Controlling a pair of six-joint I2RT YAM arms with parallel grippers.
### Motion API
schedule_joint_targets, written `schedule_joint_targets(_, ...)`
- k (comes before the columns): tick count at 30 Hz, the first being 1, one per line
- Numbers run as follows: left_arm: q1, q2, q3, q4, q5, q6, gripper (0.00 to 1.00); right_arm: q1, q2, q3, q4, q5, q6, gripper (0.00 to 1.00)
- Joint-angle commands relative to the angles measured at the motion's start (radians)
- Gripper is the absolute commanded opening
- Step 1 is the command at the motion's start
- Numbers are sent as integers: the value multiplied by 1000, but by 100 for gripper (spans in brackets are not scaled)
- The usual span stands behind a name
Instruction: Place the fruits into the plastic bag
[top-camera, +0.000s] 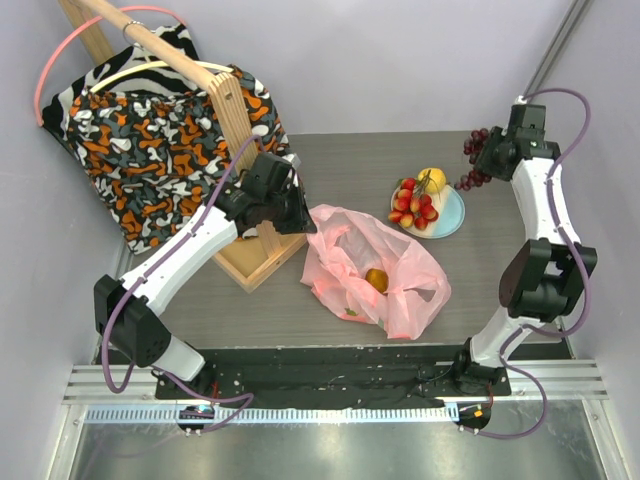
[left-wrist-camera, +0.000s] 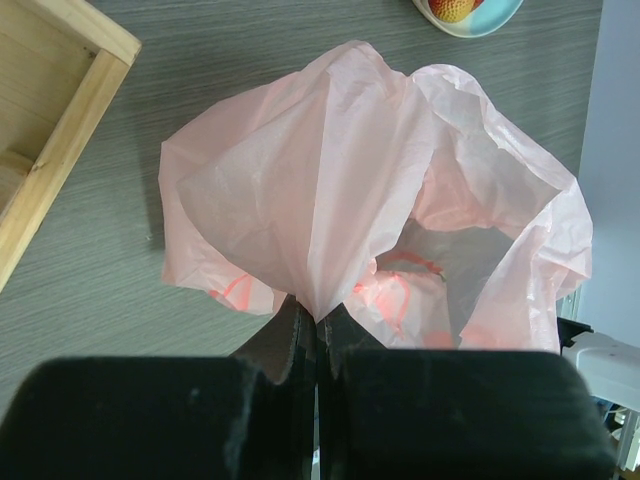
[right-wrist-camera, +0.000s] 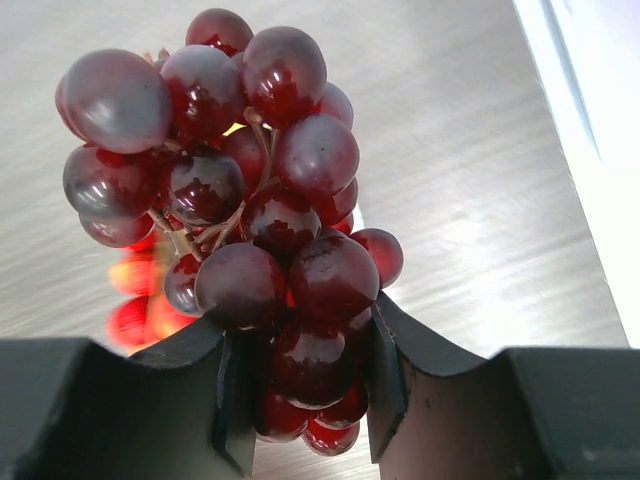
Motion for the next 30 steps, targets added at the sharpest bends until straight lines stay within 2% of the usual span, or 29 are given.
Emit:
schedule_joint_targets(1, 28, -44, -9, 26, -7, -35, 0, -4, -88, 84, 36, -216, 32, 16)
schedule_joint_targets(5, 30, -29, -6, 30, 14, -32, 0, 45, -148, 69, 54, -351, 52, 16)
schedule_joint_targets(11, 30, -20, -5, 22, 39, -29, 0, 230, -293, -1, 89, -333, -25, 16)
schedule_joint_targets(15, 30, -23, -12, 14, 42, -24, 0, 322, -367, -121, 141, -439, 12, 16)
schedule_joint_targets(26, 30, -21, 0, 0, 46, -19, 0, 500, -525, -346, 186, -419, 64, 16)
schedule_joint_targets(30, 30, -27, 3, -13, 48, -13, 0, 574, -553, -399, 165, -353, 47, 15)
